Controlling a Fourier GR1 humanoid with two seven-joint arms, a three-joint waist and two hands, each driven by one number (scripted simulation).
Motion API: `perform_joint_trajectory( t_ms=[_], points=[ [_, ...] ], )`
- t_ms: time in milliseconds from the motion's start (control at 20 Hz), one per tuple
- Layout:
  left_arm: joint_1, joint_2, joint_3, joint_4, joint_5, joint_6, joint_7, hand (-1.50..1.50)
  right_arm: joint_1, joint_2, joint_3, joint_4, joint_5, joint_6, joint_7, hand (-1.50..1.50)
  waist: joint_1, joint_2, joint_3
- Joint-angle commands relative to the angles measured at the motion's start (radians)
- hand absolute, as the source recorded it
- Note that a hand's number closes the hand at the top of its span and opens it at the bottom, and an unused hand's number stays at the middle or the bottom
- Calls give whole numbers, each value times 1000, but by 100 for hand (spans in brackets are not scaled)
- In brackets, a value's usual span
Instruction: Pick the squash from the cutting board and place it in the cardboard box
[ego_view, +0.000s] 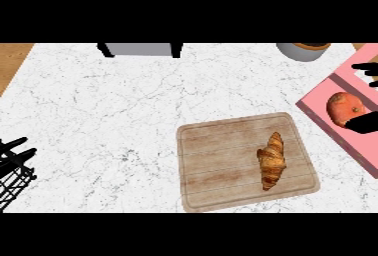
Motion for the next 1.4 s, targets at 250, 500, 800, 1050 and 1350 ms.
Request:
perform_joint_trajectory(
  t_ms=[250, 500, 800, 1050, 1350],
  points=[
    [-98, -79, -77, -113, 20, -35, -104, 0, -50, 118, -247, 30, -228, -162, -101, -150, -46, -24, 19],
    [-73, -100, -63, -111, 23, -64, -124, 0, -27, 103, -377, 69, -356, -139, -155, -150, -51, -24, 17],
    [-99, -119, -51, -135, 13, -50, -103, 0, 6, 14, -501, 147, -470, -35, -208, -150, -56, -23, 18],
    [-99, -127, -41, -132, -9, -54, -128, 0, 71, -52, -559, 192, -539, 94, -293, -150, -68, -24, 17],
    [-108, -122, -23, -125, -14, -74, -131, 0, 123, -112, -621, 296, -578, 189, -392, -150, -49, -19, 18]
  ],
)
